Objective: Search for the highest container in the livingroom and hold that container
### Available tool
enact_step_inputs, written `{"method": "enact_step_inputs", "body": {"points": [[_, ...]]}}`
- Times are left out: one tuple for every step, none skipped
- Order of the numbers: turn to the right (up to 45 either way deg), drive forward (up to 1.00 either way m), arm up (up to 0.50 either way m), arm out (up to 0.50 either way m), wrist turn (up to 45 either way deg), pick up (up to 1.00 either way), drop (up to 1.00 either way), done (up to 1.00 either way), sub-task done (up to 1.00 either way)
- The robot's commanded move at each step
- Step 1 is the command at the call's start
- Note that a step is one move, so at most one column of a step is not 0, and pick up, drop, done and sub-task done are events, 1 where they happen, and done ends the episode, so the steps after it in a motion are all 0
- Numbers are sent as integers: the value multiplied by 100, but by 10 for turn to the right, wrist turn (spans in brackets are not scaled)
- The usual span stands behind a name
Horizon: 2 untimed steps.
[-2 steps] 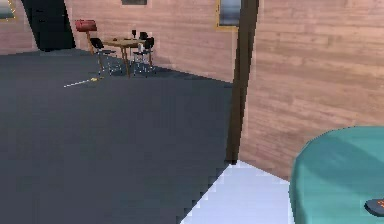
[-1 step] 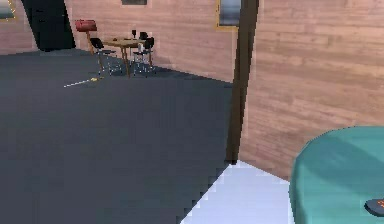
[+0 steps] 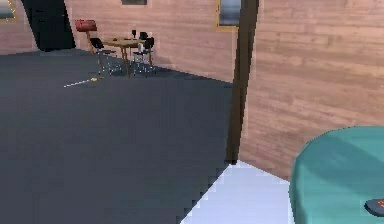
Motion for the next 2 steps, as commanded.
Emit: {"method": "enact_step_inputs", "body": {"points": [[0,0,0,0,450,0,0,0,0],[0,0,0,0,450,0,0,0,0]]}}
